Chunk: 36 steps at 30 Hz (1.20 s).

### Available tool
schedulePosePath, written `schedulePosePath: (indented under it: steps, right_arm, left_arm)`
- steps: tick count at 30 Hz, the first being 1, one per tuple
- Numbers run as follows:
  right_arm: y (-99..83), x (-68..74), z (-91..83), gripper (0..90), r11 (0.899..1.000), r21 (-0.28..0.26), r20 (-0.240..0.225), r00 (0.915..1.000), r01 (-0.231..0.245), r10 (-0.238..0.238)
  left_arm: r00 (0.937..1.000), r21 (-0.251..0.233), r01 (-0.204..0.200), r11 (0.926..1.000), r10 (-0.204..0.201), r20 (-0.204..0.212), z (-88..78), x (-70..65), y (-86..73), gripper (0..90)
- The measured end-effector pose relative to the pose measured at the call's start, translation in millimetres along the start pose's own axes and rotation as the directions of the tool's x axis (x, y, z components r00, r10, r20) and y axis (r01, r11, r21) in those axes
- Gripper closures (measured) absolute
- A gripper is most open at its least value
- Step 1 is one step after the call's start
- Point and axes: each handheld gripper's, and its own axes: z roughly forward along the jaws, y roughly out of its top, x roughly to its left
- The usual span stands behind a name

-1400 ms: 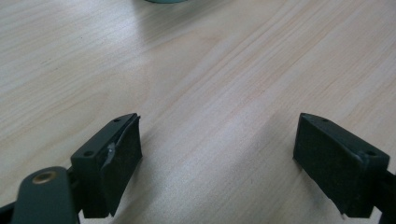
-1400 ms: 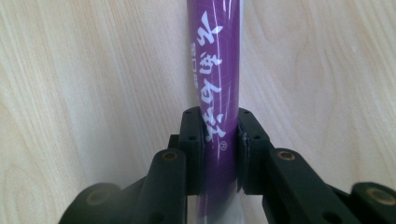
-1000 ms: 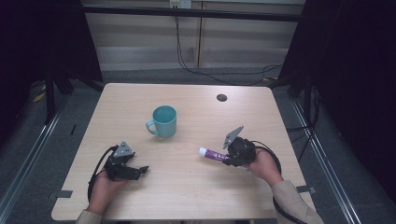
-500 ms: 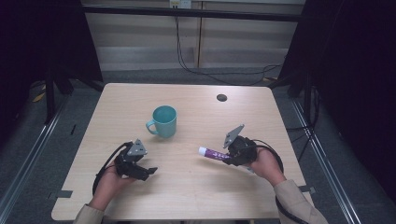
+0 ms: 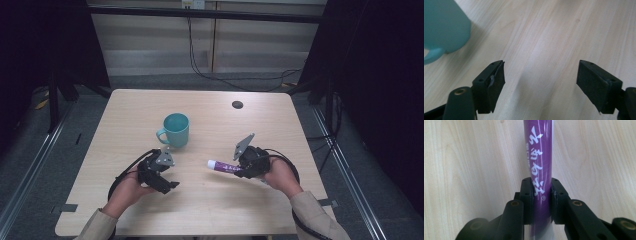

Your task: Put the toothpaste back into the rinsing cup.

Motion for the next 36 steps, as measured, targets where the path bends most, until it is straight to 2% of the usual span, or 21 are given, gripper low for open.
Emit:
schedulePosePath:
  steps: [3, 11, 13, 17, 20, 22, 30, 36]
  right_arm:
    - [2.2, 0.7, 0.4, 75.4, 1.0, 0.0, 0.001, 1.0, 0.007, -0.007]
    - [15.6, 4.8, 2.9, 75.4, 0.999, -0.01, -0.027, 0.9989, 0.038, -0.038]
    - [17.3, 5.0, 3.3, 75.3, 0.999, -0.013, -0.028, 0.9985, 0.046, -0.046]
    - [24.2, 6.8, 4.3, 75.3, 0.998, -0.023, -0.033, 0.9979, 0.055, -0.055]
    - [27.4, 7.2, 5.7, 75.4, 0.998, -0.025, -0.037, 0.9974, 0.06, -0.061]
    - [29.3, 7.6, 7.1, 75.3, 0.997, -0.028, -0.045, 0.9958, 0.078, -0.079]
    - [36.1, 11.4, 11.7, 75.3, 0.995, -0.023, -0.058, 0.9937, 0.096, -0.097]
    - [40.9, 13.8, 12.3, 75.3, 0.993, -0.025, -0.067, 0.9909, 0.115, -0.117]
  left_arm:
    - [0.9999, 0.001, -0.009, 1.0, 0.009, 0.009, -0.2, -1.7, 4.2, 22.7]
    - [0.9975, 0.003, -0.067, 0.9977, 0.067, 0.023, -3.5, -1.3, 24.3, 25.2]
    - [0.9973, 0.002, -0.068, 0.9977, 0.068, 0.025, -4.2, -1.2, 26.4, 25.9]
    - [0.9938, 0.007, -0.106, 0.9943, 0.106, 0.033, -7.2, -1.7, 38.9, 26.3]
    - [0.9929, 0.004, -0.113, 0.9936, 0.113, 0.038, -7.2, -3.7, 44.8, 26.3]
    - [0.9897, 0.01, -0.136, 0.9907, 0.135, 0.047, -6.8, -4.2, 49.1, 26.5]
    - [0.9847, 0.021, -0.156, 0.9875, 0.154, 0.081, -0.8, -9.3, 59.3, 29.5]
    - [0.9773, 0.033, -0.191, 0.9809, 0.187, 0.098, 3.2, -11.7, 67.2, 33.8]
